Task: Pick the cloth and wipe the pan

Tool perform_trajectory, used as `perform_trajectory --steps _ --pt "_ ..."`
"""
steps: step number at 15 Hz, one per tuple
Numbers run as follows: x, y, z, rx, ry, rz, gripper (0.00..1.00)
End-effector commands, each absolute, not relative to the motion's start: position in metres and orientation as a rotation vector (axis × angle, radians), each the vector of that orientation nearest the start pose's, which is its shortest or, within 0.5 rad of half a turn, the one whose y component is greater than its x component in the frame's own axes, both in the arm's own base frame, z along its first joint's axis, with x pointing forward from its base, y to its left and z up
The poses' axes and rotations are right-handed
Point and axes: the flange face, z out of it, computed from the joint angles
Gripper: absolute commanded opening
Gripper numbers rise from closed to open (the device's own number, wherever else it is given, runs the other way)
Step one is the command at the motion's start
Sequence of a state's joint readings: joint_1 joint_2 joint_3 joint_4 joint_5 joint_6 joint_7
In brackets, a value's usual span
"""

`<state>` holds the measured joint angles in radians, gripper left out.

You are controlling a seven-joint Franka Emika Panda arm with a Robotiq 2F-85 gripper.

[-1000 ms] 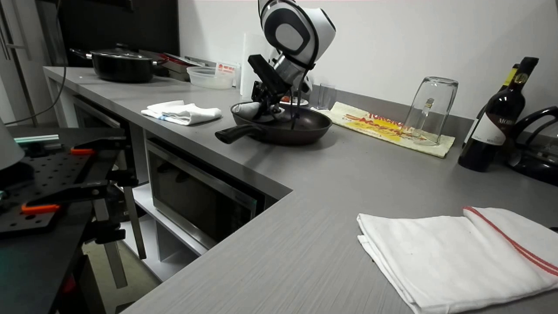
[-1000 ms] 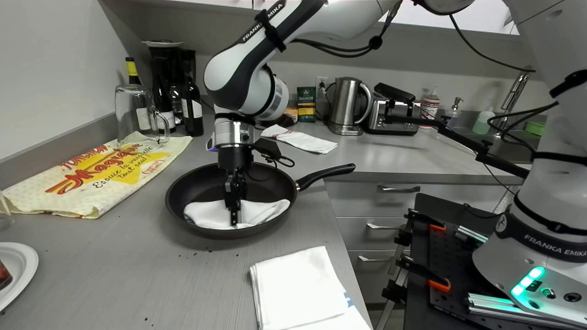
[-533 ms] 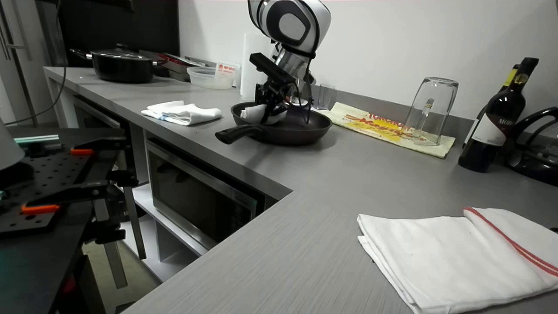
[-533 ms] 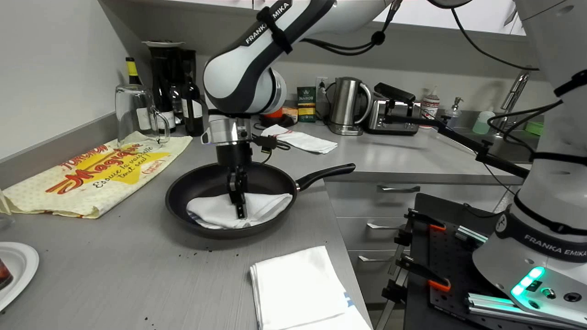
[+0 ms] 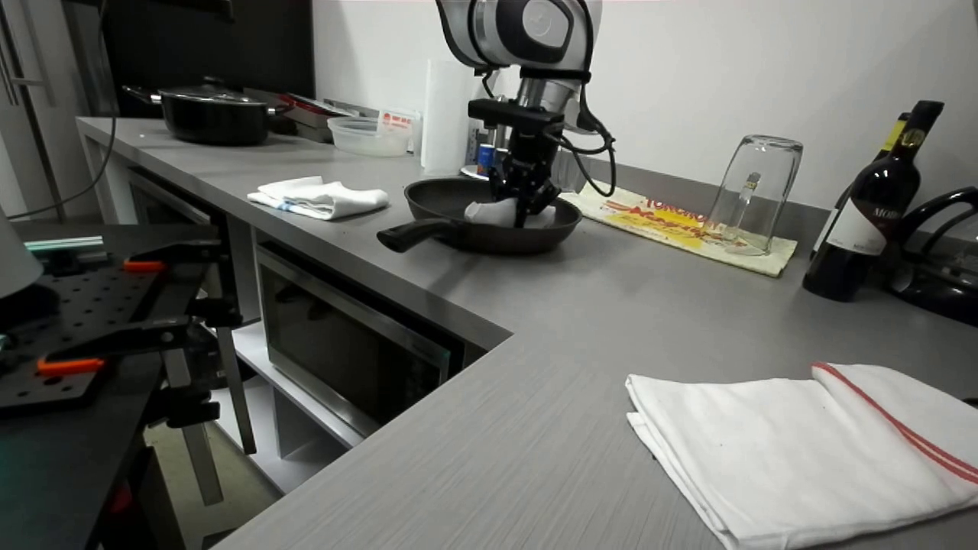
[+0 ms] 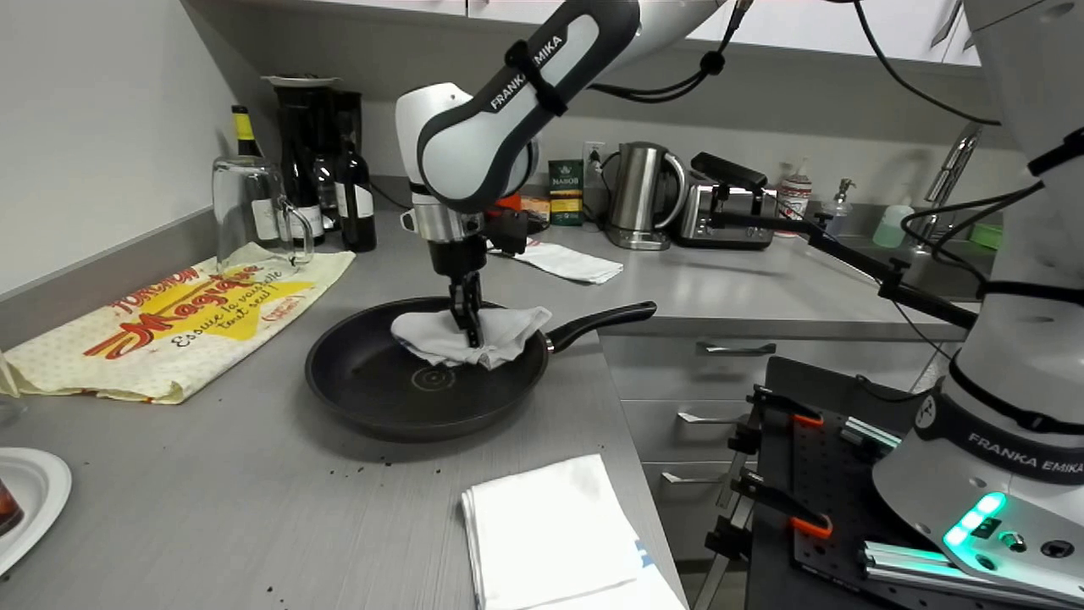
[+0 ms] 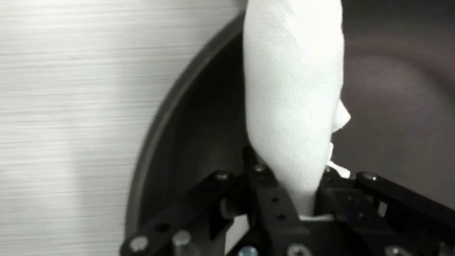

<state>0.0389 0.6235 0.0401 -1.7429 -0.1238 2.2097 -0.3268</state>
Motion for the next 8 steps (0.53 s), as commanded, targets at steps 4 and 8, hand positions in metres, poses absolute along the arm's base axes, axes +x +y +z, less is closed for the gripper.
perform_trajectory --steps 4,8 --pt "0.654 0.037 0.211 -3.401 -0.877 0.092 0.05" --pt "0.655 0.065 0.243 -3.544 -0.97 -0.115 0.05"
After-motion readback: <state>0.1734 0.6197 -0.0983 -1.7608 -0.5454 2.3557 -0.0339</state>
